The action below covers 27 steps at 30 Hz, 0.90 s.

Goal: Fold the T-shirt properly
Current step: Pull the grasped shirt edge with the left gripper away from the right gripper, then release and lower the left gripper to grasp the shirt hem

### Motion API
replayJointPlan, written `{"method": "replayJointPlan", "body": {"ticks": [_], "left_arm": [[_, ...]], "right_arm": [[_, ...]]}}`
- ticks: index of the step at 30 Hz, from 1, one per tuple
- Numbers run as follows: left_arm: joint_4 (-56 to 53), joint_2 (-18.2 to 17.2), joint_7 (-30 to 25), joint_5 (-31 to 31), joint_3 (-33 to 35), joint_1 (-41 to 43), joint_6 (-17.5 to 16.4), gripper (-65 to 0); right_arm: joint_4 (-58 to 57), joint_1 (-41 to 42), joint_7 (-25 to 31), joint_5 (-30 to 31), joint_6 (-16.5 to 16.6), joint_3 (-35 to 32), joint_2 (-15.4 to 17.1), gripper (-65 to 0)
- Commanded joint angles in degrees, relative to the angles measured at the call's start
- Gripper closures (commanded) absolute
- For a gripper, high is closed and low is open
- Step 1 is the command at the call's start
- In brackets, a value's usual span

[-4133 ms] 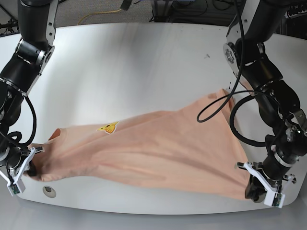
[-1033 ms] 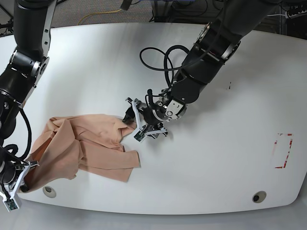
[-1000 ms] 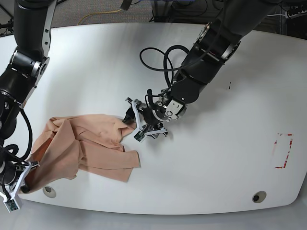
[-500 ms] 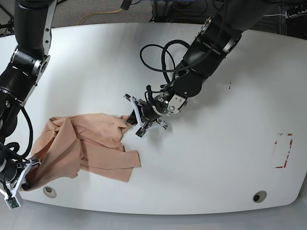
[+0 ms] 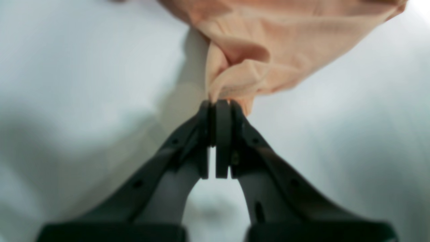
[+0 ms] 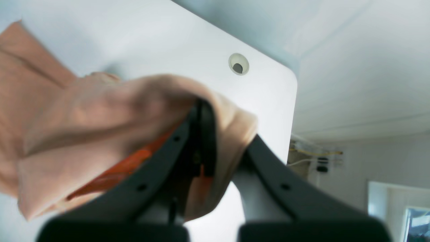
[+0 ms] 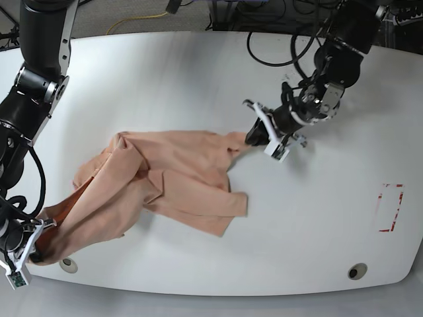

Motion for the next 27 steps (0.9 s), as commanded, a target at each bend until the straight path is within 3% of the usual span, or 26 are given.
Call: {"method": "replayJointPlan", "body": {"ticks": [1, 6, 11, 14, 19, 27], "left_arm": [[6.69, -5.02, -1.8, -1.79, -3.22, 2.58, -0.1, 0.0], [15.65, -11.35, -1.8, -4.16, -8.93, 13.22, -0.1, 0.0], [21.72, -13.64, -1.71, -5.92, -13.94, 22.36, -0.1, 0.0], [23.39, -13.64, -1.71, -8.38, -15.35, 24.82, -0.18, -10.7], [23.74, -14.43, -1.71, -16.47, -17.9, 27.02, -0.18, -38.6], [24.36, -16.1, 2.25, -26.05, -25.02, 22.89, -0.1, -40.3]], "right_arm": [[0.86, 2.06, 1.38, 0.03, -0.16, 0.1, 0.86, 0.0], [0.94, 2.06, 1.38, 0.03, -0.16, 0.1, 0.68, 0.0], [0.94, 1.97, 1.38, 0.03, -0.16, 0.1, 0.51, 0.0], [0.94, 1.97, 1.38, 0.03, -0.16, 0.1, -0.46, 0.0], [0.94, 1.97, 1.38, 0.03, -0.16, 0.1, -0.9, 0.0], [0.86, 1.97, 1.38, 0.03, -0.16, 0.1, -0.99, 0.0]]}}
